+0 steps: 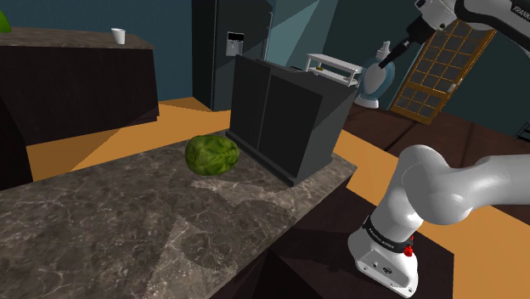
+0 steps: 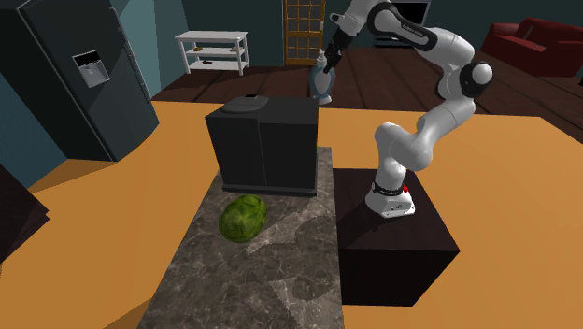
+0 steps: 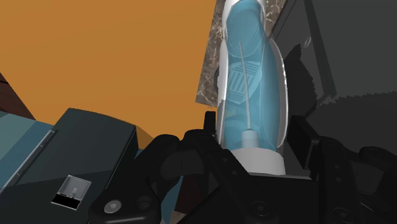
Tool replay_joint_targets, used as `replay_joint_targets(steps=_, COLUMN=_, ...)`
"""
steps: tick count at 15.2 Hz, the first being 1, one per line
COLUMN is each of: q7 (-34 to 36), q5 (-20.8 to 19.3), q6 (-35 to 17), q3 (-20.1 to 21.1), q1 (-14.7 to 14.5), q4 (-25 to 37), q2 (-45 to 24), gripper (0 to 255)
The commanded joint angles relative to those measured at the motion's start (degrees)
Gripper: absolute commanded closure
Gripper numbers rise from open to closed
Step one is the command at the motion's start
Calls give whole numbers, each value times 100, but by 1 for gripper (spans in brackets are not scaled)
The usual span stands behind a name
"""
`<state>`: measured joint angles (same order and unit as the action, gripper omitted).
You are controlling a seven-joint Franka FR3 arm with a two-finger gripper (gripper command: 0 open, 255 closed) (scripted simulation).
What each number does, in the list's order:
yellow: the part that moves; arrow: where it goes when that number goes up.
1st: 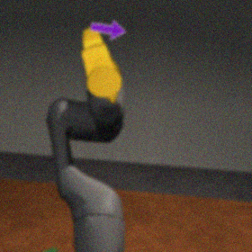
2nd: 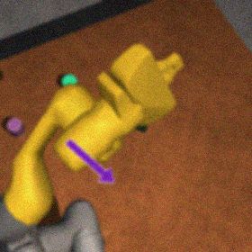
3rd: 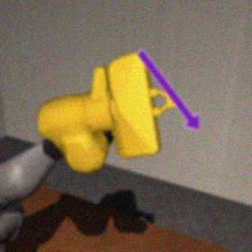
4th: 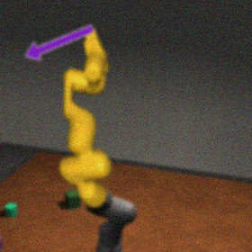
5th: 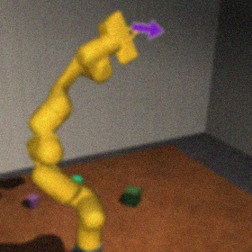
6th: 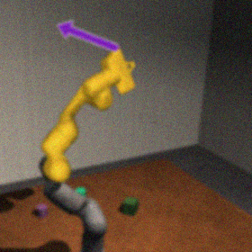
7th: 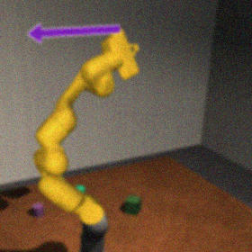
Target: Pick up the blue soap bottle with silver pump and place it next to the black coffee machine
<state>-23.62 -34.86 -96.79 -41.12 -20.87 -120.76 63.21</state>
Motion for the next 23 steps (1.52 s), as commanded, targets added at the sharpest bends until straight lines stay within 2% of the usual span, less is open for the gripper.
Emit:
replay_joint_targets(steps=1, q7=15, q5=-64, q6=-118, q3=-60, q1=40, q4=-185, q2=79, gripper=255)
replay_joint_targets(steps=23, q7=99, q5=-871, q6=-1244, q3=-878, q1=536, q4=-1905, q2=746, gripper=255)
